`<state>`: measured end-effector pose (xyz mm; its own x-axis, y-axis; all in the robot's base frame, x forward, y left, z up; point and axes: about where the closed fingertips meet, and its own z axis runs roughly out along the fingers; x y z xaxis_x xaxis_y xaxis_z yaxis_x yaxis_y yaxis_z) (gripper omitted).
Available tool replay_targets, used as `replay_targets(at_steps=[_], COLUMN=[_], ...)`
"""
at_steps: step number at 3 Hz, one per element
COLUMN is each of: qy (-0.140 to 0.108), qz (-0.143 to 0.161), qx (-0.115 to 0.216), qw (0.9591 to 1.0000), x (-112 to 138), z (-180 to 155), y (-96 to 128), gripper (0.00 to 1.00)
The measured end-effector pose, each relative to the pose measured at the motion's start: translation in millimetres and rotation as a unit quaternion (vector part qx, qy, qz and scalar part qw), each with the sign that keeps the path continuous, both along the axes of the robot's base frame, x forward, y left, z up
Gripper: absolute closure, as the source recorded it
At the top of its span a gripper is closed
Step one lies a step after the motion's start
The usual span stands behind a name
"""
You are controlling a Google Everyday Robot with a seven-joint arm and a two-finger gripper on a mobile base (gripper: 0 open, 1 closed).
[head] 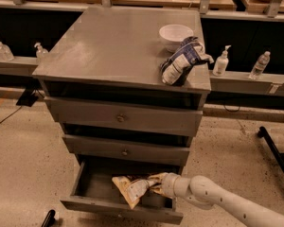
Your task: Place brown chip bag into bottom drawer
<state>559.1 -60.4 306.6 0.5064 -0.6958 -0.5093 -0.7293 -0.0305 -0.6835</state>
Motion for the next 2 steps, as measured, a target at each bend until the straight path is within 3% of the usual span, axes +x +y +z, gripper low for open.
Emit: replay_targets(at_steps=[1, 2], qy=[0.0, 0.001], qz=[0.001, 0.002], qx=[0.001, 0.001], qw=[1.0, 1.0], x=[-0.3, -0.6], z=[-0.3, -0.6], y=[1.9, 3.6], gripper=[0.12, 0.0])
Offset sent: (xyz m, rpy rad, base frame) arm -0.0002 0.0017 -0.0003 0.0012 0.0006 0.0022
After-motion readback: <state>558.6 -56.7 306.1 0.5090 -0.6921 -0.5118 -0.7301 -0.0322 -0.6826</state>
